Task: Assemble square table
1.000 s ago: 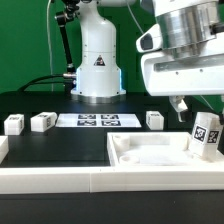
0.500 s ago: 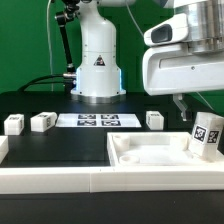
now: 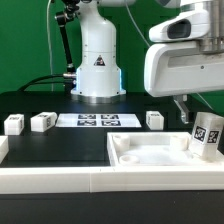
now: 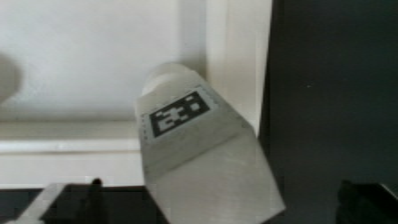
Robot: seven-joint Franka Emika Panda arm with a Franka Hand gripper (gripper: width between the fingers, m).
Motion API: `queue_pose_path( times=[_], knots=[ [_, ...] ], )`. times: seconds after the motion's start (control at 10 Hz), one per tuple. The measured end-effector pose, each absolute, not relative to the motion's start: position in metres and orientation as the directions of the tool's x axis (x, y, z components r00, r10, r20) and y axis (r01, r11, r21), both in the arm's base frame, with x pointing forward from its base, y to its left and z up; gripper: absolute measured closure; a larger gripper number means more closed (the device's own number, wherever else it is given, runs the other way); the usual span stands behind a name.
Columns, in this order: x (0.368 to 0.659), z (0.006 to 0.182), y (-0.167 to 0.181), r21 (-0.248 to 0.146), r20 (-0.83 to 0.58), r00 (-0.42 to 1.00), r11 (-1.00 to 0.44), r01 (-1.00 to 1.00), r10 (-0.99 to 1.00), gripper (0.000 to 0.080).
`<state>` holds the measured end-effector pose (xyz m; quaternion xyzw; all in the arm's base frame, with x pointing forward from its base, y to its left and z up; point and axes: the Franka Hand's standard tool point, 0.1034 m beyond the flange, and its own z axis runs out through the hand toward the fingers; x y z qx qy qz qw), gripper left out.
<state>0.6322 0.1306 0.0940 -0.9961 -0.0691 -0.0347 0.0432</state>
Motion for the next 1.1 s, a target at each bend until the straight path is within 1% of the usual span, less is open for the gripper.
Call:
queue_pose_path(
  times=[0.3, 0.5, 0.6, 0.7, 0.8, 0.9, 1.1],
  knots=[
    [0.6331, 0.0903, 0.1276, -0.059, 0.096, 0.925, -0.926, 0.374, 0.367, 0.0151],
    [0.6324, 0.0878, 0.1263, -0.055, 0.097, 0.898, -0.898, 0.436, 0.43, 0.0151],
    [0.6323, 0.0878, 0.1267, -0.055, 0.097, 0.898, -0.899, 0.435, 0.429, 0.0259],
    [0.6323, 0.0877, 0.1267, -0.055, 0.097, 0.898, -0.899, 0.435, 0.429, 0.0395],
    [0.6325, 0.0878, 0.1263, -0.055, 0.097, 0.898, -0.899, 0.435, 0.429, 0.0395],
    [0.6327, 0.0878, 0.1257, -0.054, 0.097, 0.899, -0.899, 0.434, 0.428, 0.0506],
    [0.6328, 0.0879, 0.1254, -0.054, 0.097, 0.899, -0.899, 0.434, 0.427, 0.0506]
  ],
)
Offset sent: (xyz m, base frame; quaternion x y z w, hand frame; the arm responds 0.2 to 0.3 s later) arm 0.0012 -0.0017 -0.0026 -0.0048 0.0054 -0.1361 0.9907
